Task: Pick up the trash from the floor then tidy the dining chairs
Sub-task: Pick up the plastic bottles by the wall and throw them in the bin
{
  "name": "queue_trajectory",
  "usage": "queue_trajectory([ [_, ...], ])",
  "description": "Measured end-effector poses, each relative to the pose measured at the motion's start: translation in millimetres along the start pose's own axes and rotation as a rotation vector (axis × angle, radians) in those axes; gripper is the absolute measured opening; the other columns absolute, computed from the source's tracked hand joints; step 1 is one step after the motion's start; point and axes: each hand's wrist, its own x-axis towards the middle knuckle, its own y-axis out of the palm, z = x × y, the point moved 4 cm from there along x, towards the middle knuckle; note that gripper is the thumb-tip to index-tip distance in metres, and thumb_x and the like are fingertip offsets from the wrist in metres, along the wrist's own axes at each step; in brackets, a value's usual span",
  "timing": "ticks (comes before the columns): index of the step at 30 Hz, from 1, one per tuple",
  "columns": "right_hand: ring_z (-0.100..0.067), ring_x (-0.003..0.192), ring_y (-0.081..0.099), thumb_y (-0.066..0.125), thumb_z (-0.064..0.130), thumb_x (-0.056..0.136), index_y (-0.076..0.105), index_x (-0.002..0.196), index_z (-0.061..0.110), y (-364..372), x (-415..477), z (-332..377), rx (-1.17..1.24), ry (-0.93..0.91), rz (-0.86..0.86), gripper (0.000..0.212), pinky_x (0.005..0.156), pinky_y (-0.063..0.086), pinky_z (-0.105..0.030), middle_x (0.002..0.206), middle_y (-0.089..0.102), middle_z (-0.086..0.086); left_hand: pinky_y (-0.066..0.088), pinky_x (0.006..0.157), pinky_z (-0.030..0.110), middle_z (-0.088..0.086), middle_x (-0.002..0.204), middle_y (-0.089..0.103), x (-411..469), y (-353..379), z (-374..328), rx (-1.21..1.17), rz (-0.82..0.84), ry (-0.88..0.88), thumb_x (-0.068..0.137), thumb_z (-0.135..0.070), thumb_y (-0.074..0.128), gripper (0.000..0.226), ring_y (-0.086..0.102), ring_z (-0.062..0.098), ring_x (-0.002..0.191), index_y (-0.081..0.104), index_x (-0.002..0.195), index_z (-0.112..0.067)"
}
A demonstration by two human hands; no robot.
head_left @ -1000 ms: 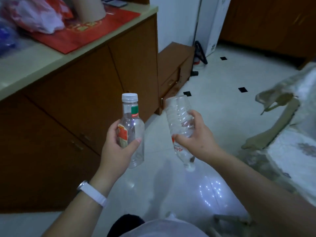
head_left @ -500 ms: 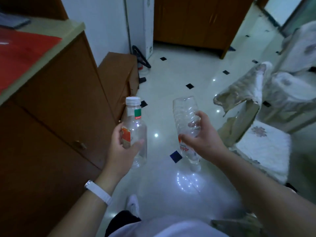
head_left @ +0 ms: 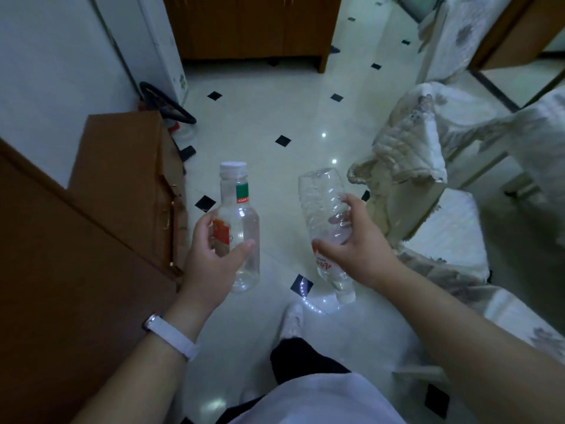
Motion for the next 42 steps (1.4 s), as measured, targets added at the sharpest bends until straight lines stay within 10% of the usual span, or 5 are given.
queue_trajectory([
  [5,-0.01,0.075,0.061,0.08,0.039,0.071,0.031,0.138,0.037,6,92,-12,0.098,0.078,-0.027,0.083,0.062,0.054,-0.025,0.108,0.054,0.011,0.051,0.095,0.035,-0.01,0.112,0.067,86,24,-5,0.08,0.025,0.0,0.059,-0.039,0.082,0.065,0.064,0.013,0.103,0.053,0.117,-0.045],
  [13,-0.012,0.089,0.062,0.08,0.041,0.071,0.029,0.138,0.039,-29,252,10,0.131,0.045,-0.022,0.084,0.082,0.047,-0.029,0.111,0.057,0.014,0.047,0.086,0.015,-0.014,0.117,0.066,225,76,-61,0.162,0.084,0.051,0.058,-0.048,0.078,0.082,0.065,0.004,0.106,0.05,0.133,-0.03],
  [20,-0.007,0.089,0.06,0.08,0.037,0.073,0.029,0.141,0.035,-61,323,19,0.114,0.057,-0.049,0.085,0.08,0.042,-0.024,0.106,0.056,0.017,0.046,0.083,0.017,-0.034,0.101,0.064,316,125,-89,0.176,0.132,0.084,0.07,-0.029,0.084,0.067,0.062,-0.01,0.095,0.046,0.118,-0.053],
  [42,0.003,0.07,0.06,0.081,0.039,0.073,0.031,0.139,0.037,-104,653,58,0.126,0.226,-0.355,0.083,0.074,0.049,-0.024,0.105,0.055,0.017,0.042,0.071,0.0,-0.021,0.111,0.062,715,249,-126,0.119,0.471,0.077,0.081,-0.014,0.079,0.065,0.06,-0.017,0.088,0.045,0.133,-0.034],
])
